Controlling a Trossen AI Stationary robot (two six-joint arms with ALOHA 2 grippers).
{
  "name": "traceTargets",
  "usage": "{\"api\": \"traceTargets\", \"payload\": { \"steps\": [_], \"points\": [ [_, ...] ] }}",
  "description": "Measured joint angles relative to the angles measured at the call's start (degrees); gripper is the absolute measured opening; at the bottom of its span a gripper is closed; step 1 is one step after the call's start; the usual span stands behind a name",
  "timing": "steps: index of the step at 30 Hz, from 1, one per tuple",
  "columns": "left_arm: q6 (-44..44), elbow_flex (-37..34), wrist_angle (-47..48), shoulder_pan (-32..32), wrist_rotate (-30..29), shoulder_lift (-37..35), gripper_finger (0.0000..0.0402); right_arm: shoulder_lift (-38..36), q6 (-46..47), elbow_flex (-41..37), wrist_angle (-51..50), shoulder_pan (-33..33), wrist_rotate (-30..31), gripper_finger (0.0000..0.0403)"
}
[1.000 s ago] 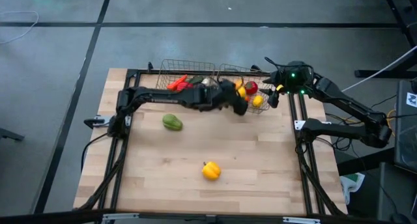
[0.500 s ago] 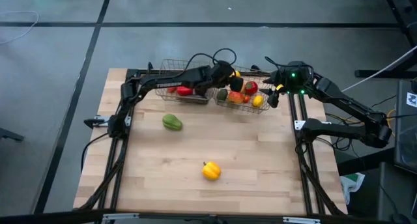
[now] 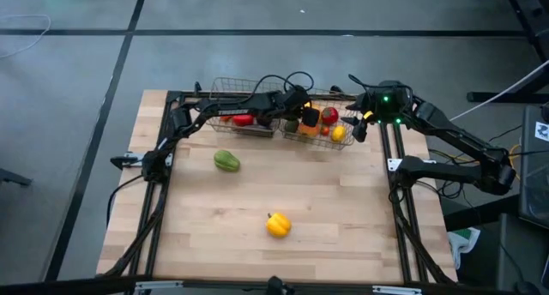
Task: Sort produce into baskets
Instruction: Put the yellow lemon into the right golden wire basket
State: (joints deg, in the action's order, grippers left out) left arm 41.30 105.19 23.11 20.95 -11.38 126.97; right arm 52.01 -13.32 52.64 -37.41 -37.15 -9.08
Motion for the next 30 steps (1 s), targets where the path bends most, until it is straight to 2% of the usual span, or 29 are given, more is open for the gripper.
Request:
{"api": "traceTargets", "payload": {
  "steps": [14,27,30],
  "points": [
    [0.89,-0.01,-6.30,0.22,0.03,0.07,0.0228,0.00,0.00,0.00,-0.15,0.00,-0.02,0.0204],
    [-14.18,-0.02,-5.75,0.11,0.07,0.09,0.0229,0.00,0.00,0.00,-0.22,0.00,-0.01,0.0204],
    [-15.69,-0.02,-5.68,0.11,0.07,0.09,0.0240,0.00,0.00,0.00,-0.22,0.00,-0.02,0.0204]
  ]
}}
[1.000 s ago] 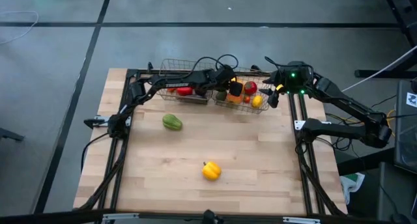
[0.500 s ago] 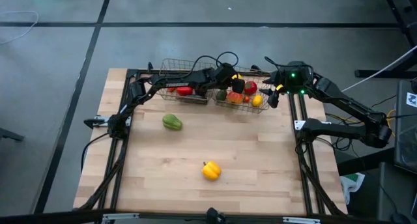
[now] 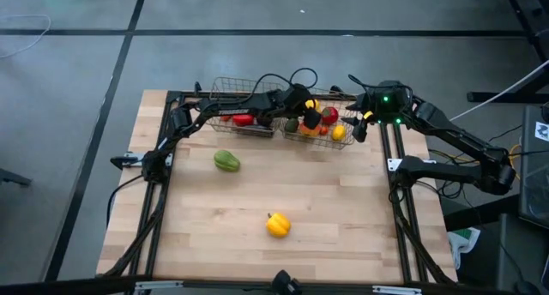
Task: Sort produce into baskets
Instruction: Put the yellow lemon into the right golden wire basket, then put the green chayote into the left golden wire basket
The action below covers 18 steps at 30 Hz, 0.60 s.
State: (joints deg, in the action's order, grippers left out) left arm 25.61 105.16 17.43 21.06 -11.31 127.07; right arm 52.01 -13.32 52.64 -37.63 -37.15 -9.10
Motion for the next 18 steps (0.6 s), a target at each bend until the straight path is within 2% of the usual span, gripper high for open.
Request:
{"api": "traceTargets", "payload": {
  "steps": [7,18],
  "points": [
    [-0.18,0.00,0.23,0.00,0.00,0.00,0.0278,0.00,0.00,0.00,0.00,0.00,0.00,0.0204],
    [-0.48,-0.02,-0.04,0.00,0.00,0.00,0.0277,0.00,0.00,-0.02,-0.96,0.00,0.00,0.0204]
  ]
}}
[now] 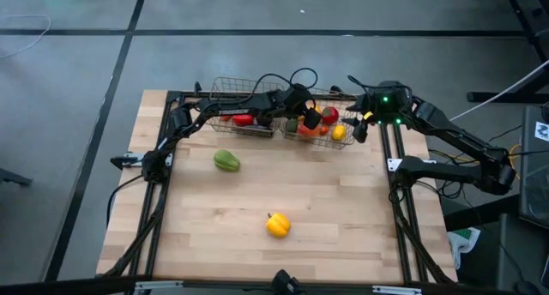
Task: Sort produce into baskets
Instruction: Put the green chayote into the left golden wire basket
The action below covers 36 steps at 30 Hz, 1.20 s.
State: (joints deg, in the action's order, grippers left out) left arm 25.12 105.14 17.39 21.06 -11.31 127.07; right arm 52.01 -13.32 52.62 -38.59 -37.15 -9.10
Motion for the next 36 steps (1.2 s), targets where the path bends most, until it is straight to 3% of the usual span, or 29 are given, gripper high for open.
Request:
{"api": "traceTargets", "payload": {
  "steps": [5,14,26,36],
  "points": [
    [-0.39,0.00,-0.04,0.00,-0.02,0.00,0.0275,0.00,0.00,0.00,-1.33,0.00,0.01,0.0204],
    [-9.92,0.37,0.28,-0.58,-0.02,0.00,0.0274,0.00,0.00,0.00,-3.26,0.00,0.02,0.0204],
    [-19.03,9.79,1.21,-2.38,-0.02,-0.02,0.0274,0.00,-0.02,0.00,-3.54,0.01,0.02,0.0204],
    [-25.60,18.96,22.32,-3.62,0.07,-7.69,0.0274,0.00,0.00,0.00,-3.57,0.04,0.01,0.0204]
  ]
}}
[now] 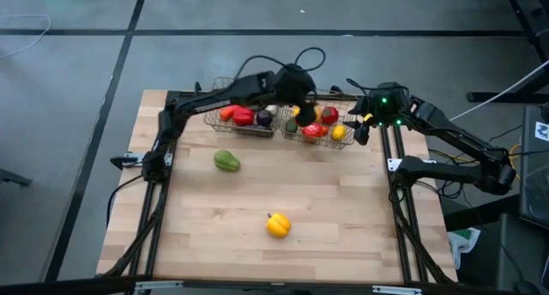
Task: Sort produce into baskets
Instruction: Put the green chayote into the left golden wire basket
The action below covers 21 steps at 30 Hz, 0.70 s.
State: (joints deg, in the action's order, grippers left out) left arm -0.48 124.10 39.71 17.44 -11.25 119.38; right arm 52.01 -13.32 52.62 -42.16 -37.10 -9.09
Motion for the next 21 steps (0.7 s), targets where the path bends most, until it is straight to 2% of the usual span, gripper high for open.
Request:
{"api": "traceTargets", "payload": {
  "steps": [8,14,17,21],
  "points": [
    [-0.66,0.40,26.10,-0.31,-0.02,-7.93,0.0274,0.00,0.00,0.00,0.01,-0.02,0.01,0.0204],
    [1.85,0.35,45.44,-1.37,-0.01,-8.86,0.0274,0.00,-0.02,0.00,0.01,-0.02,0.01,0.0204],
    [0.71,-1.57,49.99,-2.51,-0.05,-8.98,0.0274,0.00,-0.02,0.00,0.01,-0.02,0.01,0.0204],
    [-2.10,-5.56,50.39,-4.94,0.10,-8.84,0.0274,0.00,-0.02,0.00,0.01,-0.02,0.01,0.0204]
  ]
}}
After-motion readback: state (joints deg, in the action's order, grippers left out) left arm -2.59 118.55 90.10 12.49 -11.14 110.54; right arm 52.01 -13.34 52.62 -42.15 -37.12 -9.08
